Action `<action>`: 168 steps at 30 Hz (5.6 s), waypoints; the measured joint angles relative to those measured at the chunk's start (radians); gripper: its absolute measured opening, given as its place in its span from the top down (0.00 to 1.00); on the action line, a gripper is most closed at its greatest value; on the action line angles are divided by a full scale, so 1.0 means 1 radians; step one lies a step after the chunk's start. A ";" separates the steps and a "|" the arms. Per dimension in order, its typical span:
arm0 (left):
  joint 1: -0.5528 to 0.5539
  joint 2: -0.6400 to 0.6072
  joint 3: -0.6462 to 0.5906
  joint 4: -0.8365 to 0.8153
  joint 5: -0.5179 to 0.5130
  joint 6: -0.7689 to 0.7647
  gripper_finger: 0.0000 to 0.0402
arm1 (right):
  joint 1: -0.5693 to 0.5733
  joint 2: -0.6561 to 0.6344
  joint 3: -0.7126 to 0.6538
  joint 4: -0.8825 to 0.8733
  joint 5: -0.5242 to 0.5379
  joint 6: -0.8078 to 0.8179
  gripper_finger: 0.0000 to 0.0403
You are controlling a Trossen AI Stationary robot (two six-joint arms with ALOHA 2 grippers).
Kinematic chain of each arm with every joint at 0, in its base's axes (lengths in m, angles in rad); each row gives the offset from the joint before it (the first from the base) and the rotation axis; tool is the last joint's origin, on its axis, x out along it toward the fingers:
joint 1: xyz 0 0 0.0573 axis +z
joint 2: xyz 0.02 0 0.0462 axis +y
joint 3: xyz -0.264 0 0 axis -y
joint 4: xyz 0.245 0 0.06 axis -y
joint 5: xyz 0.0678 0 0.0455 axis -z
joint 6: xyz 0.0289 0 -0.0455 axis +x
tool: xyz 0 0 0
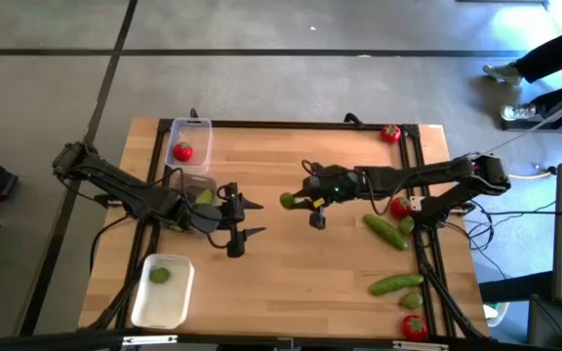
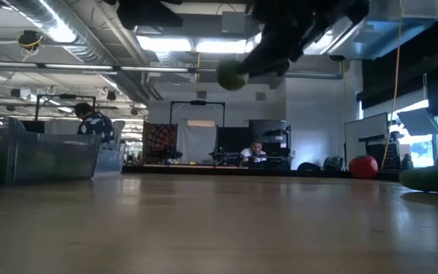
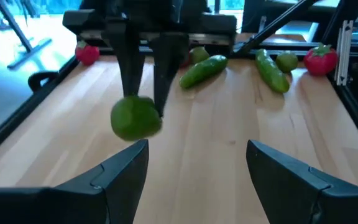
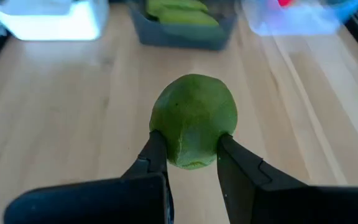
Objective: Sort produce into baskets
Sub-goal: Put the top right lime into the white bin, then put the top bitter melon into the black bin
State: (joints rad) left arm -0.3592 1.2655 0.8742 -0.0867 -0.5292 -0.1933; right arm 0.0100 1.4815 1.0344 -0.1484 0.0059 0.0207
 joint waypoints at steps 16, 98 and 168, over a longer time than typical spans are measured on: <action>0.032 0.121 0.002 0.261 0.000 0.275 0.34 | 0.070 0.000 0.000 0.150 -0.088 -0.039 0.82; -0.574 0.047 0.115 -0.797 0.346 -1.342 0.55 | 0.075 -0.024 0.000 -0.327 0.014 -0.052 0.45; -0.339 -0.013 0.115 -0.722 -0.035 -0.817 0.30 | 0.153 -0.139 0.000 -0.775 0.029 0.397 0.45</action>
State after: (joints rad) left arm -0.6980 1.2530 0.9894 -0.8086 -0.5646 -1.0101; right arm 0.1625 1.3421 1.0348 -0.9230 0.0348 0.4172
